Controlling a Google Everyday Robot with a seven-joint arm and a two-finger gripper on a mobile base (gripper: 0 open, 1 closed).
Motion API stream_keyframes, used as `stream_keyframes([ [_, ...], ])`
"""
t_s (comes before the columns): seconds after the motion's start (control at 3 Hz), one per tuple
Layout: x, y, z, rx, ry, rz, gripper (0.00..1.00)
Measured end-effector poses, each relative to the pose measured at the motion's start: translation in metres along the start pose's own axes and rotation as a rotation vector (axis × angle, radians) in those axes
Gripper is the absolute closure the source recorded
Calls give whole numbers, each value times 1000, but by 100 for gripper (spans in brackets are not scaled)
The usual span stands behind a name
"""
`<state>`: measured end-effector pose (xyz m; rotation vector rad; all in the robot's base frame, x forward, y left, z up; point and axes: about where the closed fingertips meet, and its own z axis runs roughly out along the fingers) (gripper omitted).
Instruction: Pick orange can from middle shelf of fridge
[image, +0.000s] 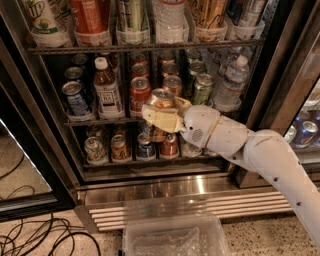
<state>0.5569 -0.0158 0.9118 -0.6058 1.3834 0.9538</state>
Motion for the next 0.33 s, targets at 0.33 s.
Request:
stream_keyframes([
  [0.33,2,8,2,-17,-5,10,100],
])
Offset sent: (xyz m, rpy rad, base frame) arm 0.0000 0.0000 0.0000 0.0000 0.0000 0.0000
